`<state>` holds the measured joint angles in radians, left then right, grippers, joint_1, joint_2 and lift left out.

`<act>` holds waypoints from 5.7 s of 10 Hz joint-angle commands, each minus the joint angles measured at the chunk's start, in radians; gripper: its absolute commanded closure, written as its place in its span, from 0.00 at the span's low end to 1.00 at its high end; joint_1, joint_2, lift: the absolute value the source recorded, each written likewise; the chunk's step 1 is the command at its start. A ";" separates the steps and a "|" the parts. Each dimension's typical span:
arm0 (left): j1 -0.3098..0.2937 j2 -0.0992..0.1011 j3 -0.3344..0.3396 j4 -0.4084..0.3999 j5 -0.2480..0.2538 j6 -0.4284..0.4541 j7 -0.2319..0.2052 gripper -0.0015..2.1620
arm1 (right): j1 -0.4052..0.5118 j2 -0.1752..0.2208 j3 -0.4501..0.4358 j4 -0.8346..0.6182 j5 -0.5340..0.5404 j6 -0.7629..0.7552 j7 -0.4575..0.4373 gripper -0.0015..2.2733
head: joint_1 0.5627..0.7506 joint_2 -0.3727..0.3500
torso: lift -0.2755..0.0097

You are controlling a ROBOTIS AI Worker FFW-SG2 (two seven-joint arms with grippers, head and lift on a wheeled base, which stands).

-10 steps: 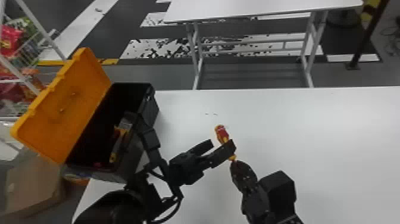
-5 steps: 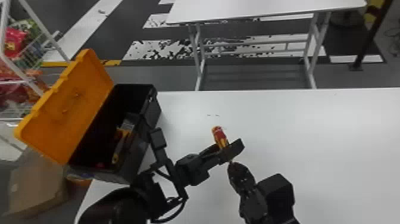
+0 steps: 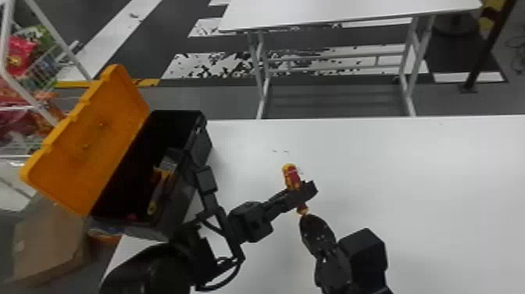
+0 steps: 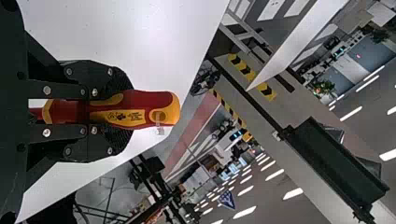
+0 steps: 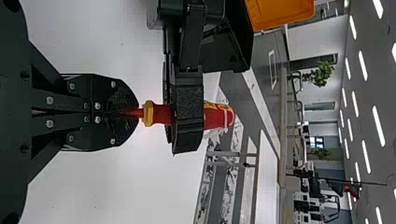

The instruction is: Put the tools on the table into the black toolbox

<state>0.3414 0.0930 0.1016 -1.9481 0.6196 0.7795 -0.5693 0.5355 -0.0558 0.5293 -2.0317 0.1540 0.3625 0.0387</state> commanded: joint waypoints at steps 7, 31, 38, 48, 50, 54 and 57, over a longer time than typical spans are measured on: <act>-0.007 0.005 0.208 -0.104 0.057 0.057 -0.003 0.99 | 0.087 -0.004 -0.140 0.001 -0.077 -0.148 -0.020 0.03 | 0.70 0.86 | 0.70; 0.246 -0.096 0.334 -0.052 -0.215 -0.845 0.144 0.02 | 0.209 0.001 -0.601 0.137 -0.367 -0.556 0.121 0.04 | 0.70 0.86 | 0.70; 0.426 -0.073 0.032 0.112 -0.414 -1.437 0.424 0.02 | 0.261 0.001 -0.552 0.222 -0.352 -0.817 0.145 0.04 | 0.70 0.73 | 0.70; 0.458 -0.029 -0.174 0.302 -0.543 -1.679 0.661 0.02 | 0.304 0.010 -0.437 0.392 -0.249 -1.213 0.040 0.04 | 0.70 0.65 | 0.70; 0.456 -0.029 -0.175 0.294 -0.541 -1.676 0.664 0.02 | 0.304 0.010 -0.434 0.396 -0.246 -1.225 0.024 0.04 | 0.70 0.65 | 0.70; 0.450 -0.029 -0.177 0.299 -0.541 -1.661 0.664 0.02 | 0.305 0.010 -0.434 0.400 -0.246 -1.231 0.021 0.04 | 0.70 0.65 | 0.70; 0.446 -0.029 -0.187 0.298 -0.544 -1.645 0.664 0.02 | 0.305 0.010 -0.434 0.415 -0.246 -1.253 0.021 0.04 | 0.70 0.64 | 0.70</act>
<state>0.7873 0.0644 -0.0826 -1.6491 0.0765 -0.8667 0.0950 0.8406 -0.0460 0.0950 -1.6182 -0.0920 -0.8873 0.0593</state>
